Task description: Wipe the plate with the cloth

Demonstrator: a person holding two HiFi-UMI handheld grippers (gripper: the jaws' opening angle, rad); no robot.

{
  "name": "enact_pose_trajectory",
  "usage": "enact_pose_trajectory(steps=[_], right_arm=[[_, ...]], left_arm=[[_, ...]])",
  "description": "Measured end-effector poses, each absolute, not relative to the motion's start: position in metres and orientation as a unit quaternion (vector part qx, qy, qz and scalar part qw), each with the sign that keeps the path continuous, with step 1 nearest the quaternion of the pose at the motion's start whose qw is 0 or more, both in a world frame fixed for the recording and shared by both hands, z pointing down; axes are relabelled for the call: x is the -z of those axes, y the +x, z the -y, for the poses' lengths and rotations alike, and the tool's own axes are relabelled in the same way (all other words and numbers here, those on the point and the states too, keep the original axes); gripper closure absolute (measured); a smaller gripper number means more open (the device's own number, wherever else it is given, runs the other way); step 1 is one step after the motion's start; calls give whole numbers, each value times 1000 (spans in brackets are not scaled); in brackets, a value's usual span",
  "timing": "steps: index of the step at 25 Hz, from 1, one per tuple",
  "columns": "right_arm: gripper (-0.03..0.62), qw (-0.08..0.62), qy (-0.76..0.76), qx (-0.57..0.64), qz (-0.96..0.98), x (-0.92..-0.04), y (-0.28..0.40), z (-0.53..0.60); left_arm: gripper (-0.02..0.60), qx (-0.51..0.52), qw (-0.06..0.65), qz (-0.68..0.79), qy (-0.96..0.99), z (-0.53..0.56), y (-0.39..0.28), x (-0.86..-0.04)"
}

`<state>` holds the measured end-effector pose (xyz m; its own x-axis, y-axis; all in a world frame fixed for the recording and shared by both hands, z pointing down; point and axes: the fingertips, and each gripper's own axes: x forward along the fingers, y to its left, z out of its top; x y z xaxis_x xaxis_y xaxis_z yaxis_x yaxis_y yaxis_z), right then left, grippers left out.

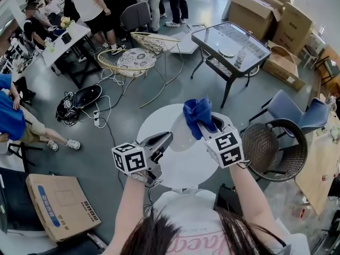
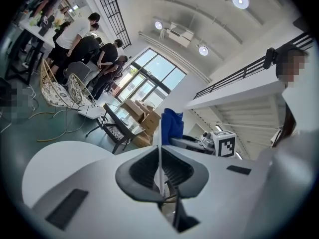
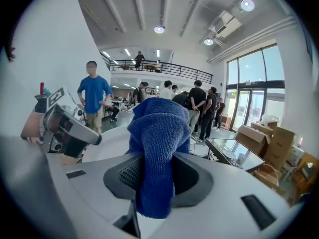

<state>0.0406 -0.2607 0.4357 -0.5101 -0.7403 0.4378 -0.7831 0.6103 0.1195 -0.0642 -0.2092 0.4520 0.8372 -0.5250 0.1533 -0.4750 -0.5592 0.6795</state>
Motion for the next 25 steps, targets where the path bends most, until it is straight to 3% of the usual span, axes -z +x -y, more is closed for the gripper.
enact_pose_trajectory(steps=[4, 8, 19, 25], right_arm=[[461, 193, 465, -66, 862, -423, 58, 265], [461, 144, 471, -70, 867, -399, 73, 254], [461, 108, 461, -76, 878, -377, 93, 233], [461, 119, 383, -67, 914, -360, 69, 220]], left_arm=[[560, 14, 341, 296, 892, 209, -67, -453], [561, -25, 238, 321, 916, 207, -68, -447], [563, -209, -295, 402, 841, 207, -53, -423], [561, -267, -496, 354, 746, 195, -39, -421]])
